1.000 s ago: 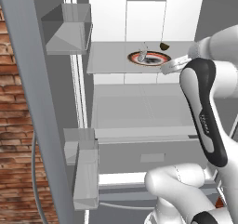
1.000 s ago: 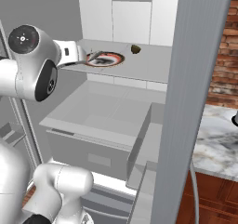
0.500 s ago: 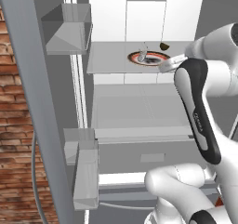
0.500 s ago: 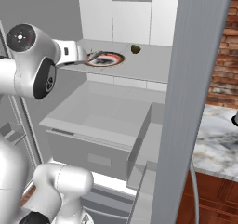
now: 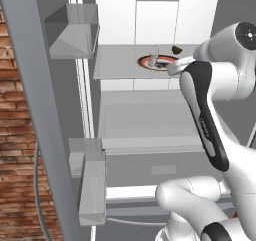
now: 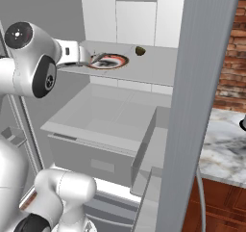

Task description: Retrieve the fish from the fridge and place it on the saucepan with marinade on the stove.

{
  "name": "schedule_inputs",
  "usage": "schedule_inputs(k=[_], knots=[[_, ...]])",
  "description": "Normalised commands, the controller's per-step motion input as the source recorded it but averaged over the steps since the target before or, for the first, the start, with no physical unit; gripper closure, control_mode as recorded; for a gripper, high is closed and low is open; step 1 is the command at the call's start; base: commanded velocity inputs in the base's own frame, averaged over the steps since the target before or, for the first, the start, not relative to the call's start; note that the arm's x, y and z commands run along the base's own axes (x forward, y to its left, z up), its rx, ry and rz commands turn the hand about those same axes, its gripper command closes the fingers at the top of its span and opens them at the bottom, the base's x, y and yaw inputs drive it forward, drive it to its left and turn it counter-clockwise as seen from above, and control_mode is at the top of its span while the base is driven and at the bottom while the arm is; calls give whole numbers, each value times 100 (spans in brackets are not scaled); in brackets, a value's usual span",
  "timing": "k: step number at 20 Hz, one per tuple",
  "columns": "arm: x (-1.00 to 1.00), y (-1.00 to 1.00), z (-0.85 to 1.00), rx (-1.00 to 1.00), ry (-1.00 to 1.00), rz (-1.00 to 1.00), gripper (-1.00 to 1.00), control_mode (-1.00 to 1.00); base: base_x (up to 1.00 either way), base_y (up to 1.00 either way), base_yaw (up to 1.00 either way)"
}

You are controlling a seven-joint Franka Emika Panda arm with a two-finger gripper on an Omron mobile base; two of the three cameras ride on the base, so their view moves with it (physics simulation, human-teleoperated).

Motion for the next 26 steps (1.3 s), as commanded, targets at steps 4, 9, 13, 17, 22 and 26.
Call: schedule_inputs(k=[4,9,13,17,22,26], knots=[[9,0,-6,0,0,-4,-100,-100,0,0,0],[10,0,-5,1,1,-5,-100,-100,0,0,0],[12,0,-1,3,2,-4,-100,-100,0,0,0],[11,0,0,6,3,-3,-100,-100,0,0,0],[10,0,-2,7,3,-3,-100,-100,0,0,0],[10,0,-13,5,0,-3,-100,-100,0,0,0]])
